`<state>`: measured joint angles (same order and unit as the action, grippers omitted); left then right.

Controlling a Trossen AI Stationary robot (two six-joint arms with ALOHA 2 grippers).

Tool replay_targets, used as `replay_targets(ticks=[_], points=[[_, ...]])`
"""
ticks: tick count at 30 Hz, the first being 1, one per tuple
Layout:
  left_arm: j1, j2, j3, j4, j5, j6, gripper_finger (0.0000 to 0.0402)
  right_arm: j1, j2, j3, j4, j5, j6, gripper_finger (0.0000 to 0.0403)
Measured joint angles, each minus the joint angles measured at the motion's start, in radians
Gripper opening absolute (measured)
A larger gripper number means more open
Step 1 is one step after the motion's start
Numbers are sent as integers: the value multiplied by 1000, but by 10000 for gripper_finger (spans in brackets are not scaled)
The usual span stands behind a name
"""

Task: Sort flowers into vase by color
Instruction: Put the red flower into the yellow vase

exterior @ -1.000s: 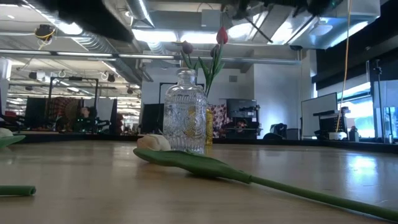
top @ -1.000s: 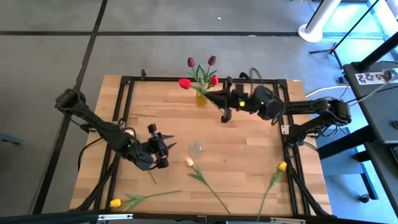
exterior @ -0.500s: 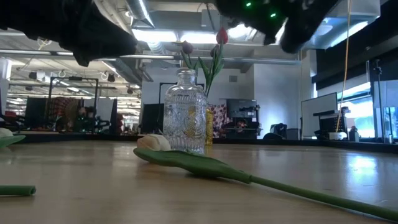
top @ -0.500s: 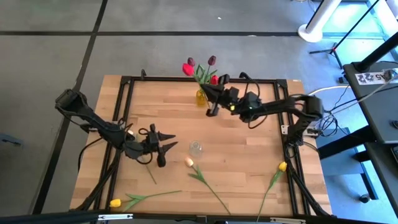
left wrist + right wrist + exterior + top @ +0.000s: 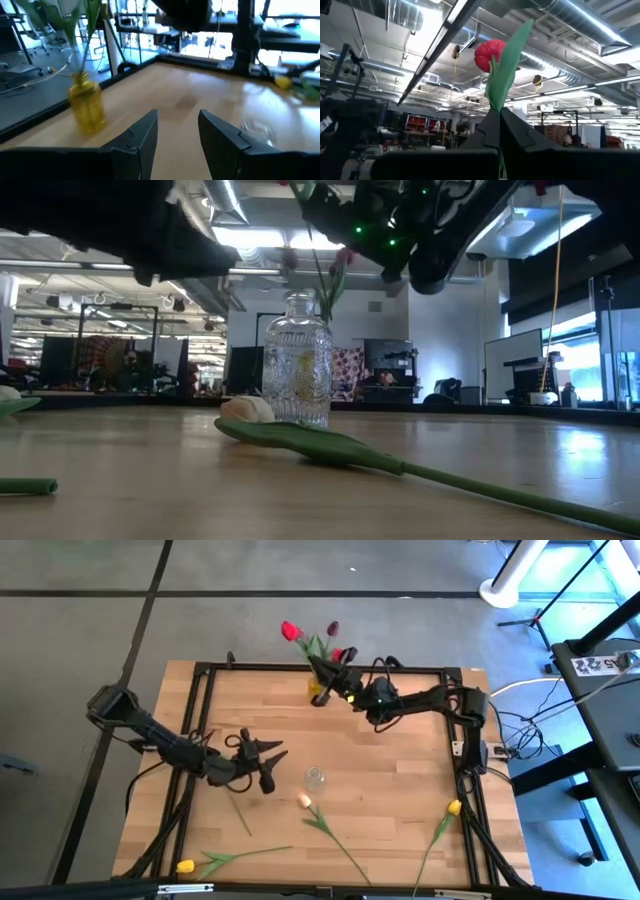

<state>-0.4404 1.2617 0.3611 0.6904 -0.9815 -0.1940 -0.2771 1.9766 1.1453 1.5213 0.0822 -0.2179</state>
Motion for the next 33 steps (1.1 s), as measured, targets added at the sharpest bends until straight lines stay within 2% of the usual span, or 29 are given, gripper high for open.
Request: replay_targets(ticks=[2,5,9,15,19,22,27,33], points=[[44,0,0,79,66,59,137,6,-2,0,5,-9,2,0],[113,0,0,210,218,154,137,35,-10,0,5,-15,4,0],[202,0,0,274,323,256,137,81,-31,0,1,-15,4,0],[333,0,63,259,579,295,138,145,-75,0,-6,-15,37,0],[397,0,146,118,737,306,158,176,-77,0,-13,-25,61,0],[427,1,196,43,752,306,178,189,-77,0,-37,-26,66,0],[451,2,202,56,706,285,194,215,-77,-1,-40,-32,67,1],[475,2,202,129,816,179,186,221,-77,-1,-50,-71,68,1]])
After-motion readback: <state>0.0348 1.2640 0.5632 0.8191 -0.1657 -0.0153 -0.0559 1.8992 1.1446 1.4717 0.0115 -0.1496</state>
